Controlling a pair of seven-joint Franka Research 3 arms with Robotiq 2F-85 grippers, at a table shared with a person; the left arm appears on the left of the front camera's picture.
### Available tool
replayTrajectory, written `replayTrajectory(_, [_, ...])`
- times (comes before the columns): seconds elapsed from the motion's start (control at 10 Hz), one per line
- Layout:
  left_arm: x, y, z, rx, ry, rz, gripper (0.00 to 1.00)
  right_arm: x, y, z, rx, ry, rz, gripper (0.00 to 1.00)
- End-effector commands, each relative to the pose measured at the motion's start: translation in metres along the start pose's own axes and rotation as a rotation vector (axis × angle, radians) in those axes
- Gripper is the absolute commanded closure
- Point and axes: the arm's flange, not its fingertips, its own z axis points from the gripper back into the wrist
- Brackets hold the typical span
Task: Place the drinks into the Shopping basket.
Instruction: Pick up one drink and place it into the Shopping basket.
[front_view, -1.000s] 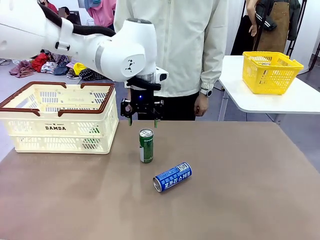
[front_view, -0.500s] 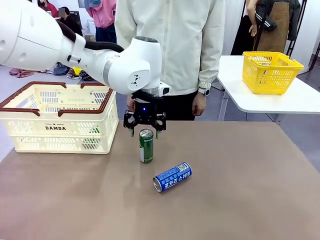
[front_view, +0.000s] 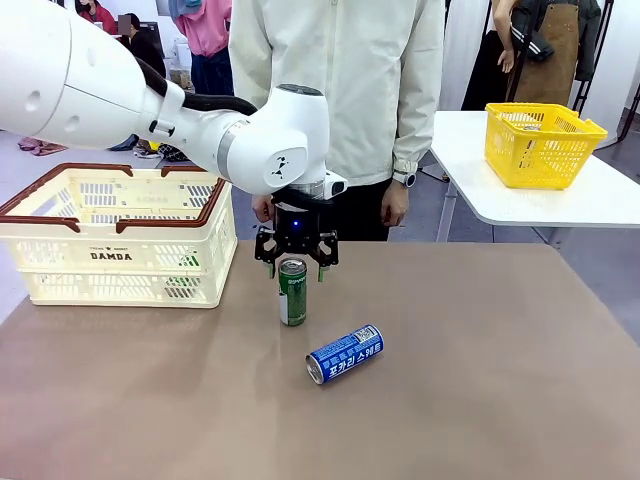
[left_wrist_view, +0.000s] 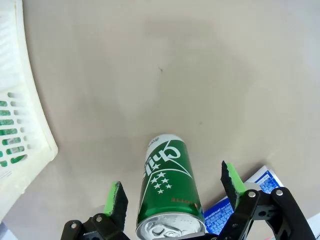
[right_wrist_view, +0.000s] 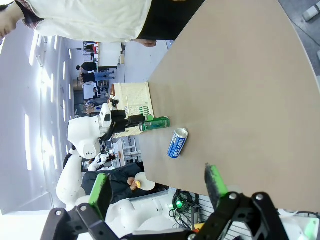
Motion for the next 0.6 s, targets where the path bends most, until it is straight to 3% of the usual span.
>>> replayTrajectory(0.0, [0.002, 0.003, 0.0, -0.013, 0.01, 0.009, 0.0, 0.0, 0.0, 0.001, 0.008, -0.002, 0.018, 0.0])
replayTrajectory(0.5, [-0.008, 0.006, 0.002, 0.006, 0.065, 0.004, 0.0, 0.0, 0.0, 0.001, 0.008, -0.002, 0.018, 0.0])
